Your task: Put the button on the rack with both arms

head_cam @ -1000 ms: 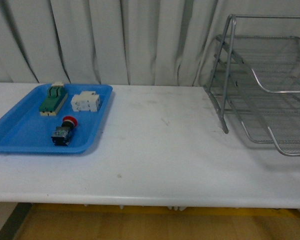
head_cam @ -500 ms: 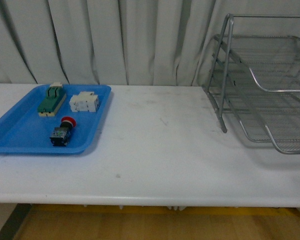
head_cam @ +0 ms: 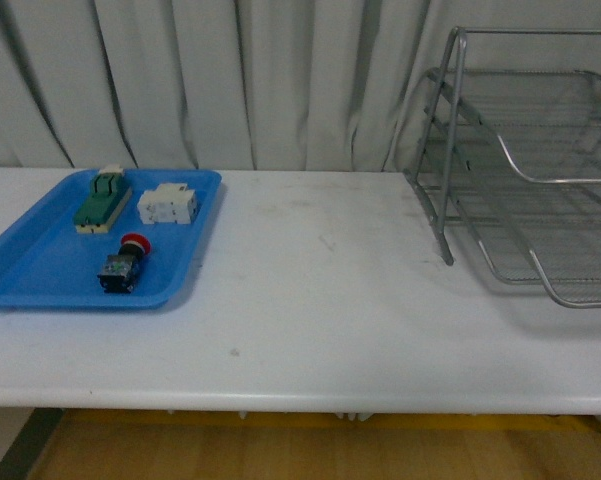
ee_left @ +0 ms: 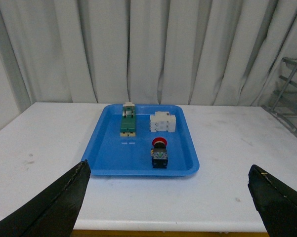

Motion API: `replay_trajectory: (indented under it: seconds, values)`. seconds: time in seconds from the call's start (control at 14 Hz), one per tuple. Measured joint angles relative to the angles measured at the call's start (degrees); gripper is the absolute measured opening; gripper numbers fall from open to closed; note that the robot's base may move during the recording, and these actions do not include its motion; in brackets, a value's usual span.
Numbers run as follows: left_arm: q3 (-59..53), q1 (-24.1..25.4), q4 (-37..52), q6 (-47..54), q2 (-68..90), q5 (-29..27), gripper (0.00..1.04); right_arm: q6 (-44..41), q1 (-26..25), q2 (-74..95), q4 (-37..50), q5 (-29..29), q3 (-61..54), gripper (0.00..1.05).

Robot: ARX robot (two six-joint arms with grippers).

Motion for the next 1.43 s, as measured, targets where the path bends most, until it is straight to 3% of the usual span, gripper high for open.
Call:
replay_trajectory:
  seconds: [0.07,0.14,0.21,0.29,0.36,0.79,0.93,1.43]
  values:
    - [0.0,0.0,0.0,0.0,0.0,-0.02,0.98,-19.02,2.84,-11.21,-2.14,5.01,-3.56,0.6]
    - [0.0,0.0,0.02,-0.02,0.0,-0.04,0.98,-30.53,5.38,-16.57,-5.11,7.41,-6.4,0.47]
    - [0.0,0.0,0.0,-0.02,0.0,-0.02,0.98,-38.36,7.89,-20.76,-8.52,9.84,-8.66,0.32]
    - [0.0,0.0,0.0,-0.02,0.0,-0.02,0.98,-42.4,10.4,-26.99,-12.04,13.14,-9.97,0.14]
    - [0.0,0.0,0.0,-0.02,0.0,-0.02,0.98,-44.22,13.31,-33.18,-16.57,15.54,-11.06,0.02]
    - [0.0,0.0,0.0,-0.02,0.0,-0.02,0.98,-45.22,19.71,-50.97,-31.95,22.4,-13.03,0.02]
    - [0.0,0.0,0.0,0.0,0.0,0.0,0.98,-45.24,25.57,-55.67,-36.04,27.04,-13.03,0.02]
    - [0.0,0.0,0.0,0.0,0.0,-0.02,0.98,-45.27,25.49,-67.28,-47.36,27.89,-13.05,0.02]
